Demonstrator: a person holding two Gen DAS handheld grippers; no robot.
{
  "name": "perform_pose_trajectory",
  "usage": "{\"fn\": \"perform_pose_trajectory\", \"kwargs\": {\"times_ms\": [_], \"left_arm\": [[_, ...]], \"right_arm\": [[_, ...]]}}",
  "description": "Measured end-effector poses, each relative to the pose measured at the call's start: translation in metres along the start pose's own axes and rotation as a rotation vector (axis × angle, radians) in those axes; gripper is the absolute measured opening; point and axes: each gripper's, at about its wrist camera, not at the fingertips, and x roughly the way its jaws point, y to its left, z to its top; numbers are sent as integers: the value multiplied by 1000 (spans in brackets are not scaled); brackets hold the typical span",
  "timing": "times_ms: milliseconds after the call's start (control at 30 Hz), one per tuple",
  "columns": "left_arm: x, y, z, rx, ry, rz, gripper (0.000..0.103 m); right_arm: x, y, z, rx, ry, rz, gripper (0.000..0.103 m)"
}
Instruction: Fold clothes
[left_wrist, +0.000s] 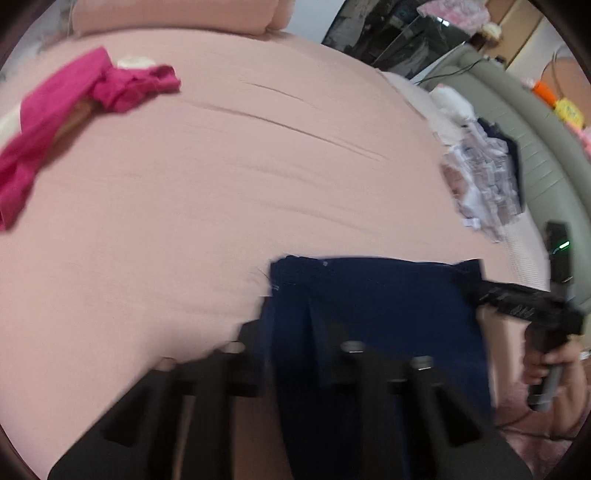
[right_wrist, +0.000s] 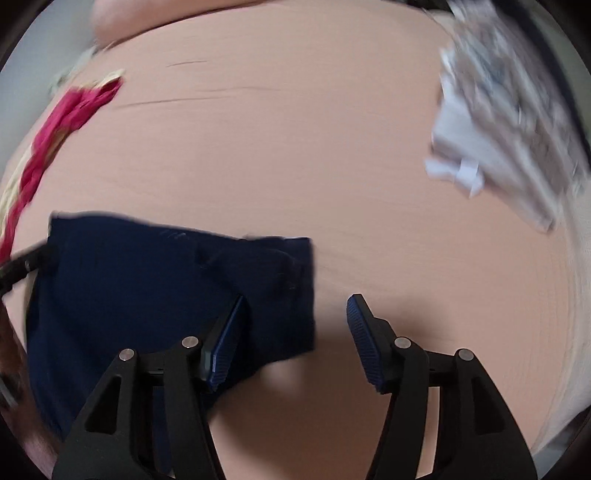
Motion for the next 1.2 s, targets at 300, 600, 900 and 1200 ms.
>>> {"fn": "perform_pose_trajectory", "kwargs": {"times_ms": [300,600,900,1200], "left_arm": [[5,16,4,-66,35,-65,28],[0,-2,39,-2,-39,-55,8],[2,2,60,-18,-10,55,33],[-14,-52,-15,176,0,68,36]], "right_arm": [[-5,-30,-3,102,-14,85,67],[-5,25,24,37,-68,33,8],[-10,102,40,154,-202,-84,30],[-50,170,-58,54,-112,104,43]]}}
